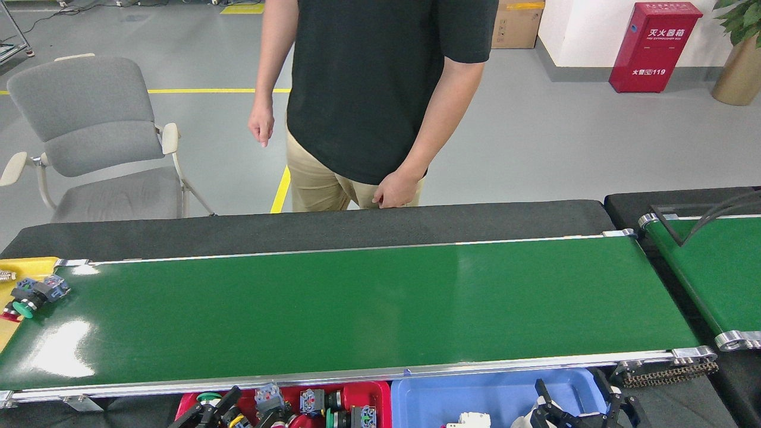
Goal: Pick switch part from conveyor to tray
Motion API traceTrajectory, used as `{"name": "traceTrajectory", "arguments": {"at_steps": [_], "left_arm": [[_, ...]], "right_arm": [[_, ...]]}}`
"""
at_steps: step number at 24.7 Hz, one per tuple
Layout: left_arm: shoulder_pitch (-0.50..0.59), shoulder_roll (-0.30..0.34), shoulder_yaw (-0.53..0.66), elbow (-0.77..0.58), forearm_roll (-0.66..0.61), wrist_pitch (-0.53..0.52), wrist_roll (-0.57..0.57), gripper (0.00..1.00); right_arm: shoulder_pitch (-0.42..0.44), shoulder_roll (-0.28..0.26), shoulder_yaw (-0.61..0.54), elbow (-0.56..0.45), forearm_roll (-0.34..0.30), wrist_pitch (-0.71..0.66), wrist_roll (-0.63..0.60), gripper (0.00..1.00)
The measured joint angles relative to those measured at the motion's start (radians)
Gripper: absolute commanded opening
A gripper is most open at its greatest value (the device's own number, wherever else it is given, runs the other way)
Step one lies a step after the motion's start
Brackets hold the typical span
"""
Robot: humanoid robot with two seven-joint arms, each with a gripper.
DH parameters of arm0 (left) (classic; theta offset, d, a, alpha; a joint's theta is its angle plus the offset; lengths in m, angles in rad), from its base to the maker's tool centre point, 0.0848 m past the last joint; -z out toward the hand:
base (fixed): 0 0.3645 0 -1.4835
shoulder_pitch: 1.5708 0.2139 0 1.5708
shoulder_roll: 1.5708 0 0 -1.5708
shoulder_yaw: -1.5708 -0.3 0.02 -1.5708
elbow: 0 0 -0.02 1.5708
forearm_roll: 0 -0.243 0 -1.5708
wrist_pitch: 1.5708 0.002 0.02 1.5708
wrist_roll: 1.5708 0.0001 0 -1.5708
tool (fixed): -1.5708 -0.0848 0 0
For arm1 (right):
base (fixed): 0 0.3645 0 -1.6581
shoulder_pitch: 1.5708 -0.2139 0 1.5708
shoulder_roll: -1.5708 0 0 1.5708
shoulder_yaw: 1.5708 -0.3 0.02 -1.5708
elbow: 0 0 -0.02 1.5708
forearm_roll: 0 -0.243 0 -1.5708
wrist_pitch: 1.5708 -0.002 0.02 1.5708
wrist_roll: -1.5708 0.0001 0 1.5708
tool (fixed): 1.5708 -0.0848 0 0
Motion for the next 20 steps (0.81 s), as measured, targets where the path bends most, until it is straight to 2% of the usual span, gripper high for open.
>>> {"name": "traceTrajectory", "arguments": {"at_steps": [4,7,9,11,14,20], "left_arm": [[0.001,-0.035,0.168,0.001,0.002,-0.001,0.0,1.0],[-0.009,-0.038,0.256,0.019,-0.009,0.127,0.0,1.0],[-0.035,-0.036,0.271,0.052,-0.048,0.199,0.017,1.0],[-0.06,-0.035,0.27,0.069,-0.117,0.228,0.068,1.0],[-0.076,-0.033,0.267,0.078,-0.167,0.243,0.114,1.0],[-0.086,-0.026,0.263,0.078,-0.171,0.246,0.131,1.0]], "right_arm": [[-0.006,0.001,0.0,0.0,0.0,-0.001,-0.003,1.0],[-0.007,0.001,0.0,-0.001,-0.004,-0.001,-0.003,0.99],[-0.007,0.001,-0.002,-0.001,-0.008,-0.005,-0.004,1.0],[-0.008,0.005,-0.003,-0.001,-0.009,-0.006,-0.005,1.0],[-0.008,0.005,-0.003,-0.001,-0.009,-0.004,-0.005,1.0],[-0.008,0.012,-0.003,-0.001,-0.009,-0.001,-0.005,1.0]]}}
